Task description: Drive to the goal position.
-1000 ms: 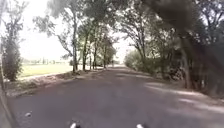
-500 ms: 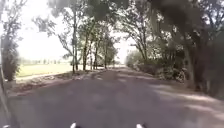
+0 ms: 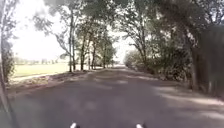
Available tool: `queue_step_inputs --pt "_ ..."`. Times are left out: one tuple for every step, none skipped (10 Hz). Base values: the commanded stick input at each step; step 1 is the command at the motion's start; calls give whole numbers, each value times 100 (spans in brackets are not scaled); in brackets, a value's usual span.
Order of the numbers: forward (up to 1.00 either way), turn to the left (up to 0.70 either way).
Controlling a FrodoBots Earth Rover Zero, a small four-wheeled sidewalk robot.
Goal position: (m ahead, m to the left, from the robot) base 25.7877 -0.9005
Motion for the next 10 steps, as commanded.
queue_step_inputs --pt "70 0" --pt "70 0" --pt "70 0" --pt "70 0" --pt "70 0" --pt "70 0" --pt "70 0" --pt "70 0" --pt "70 0" --pt "70 0"
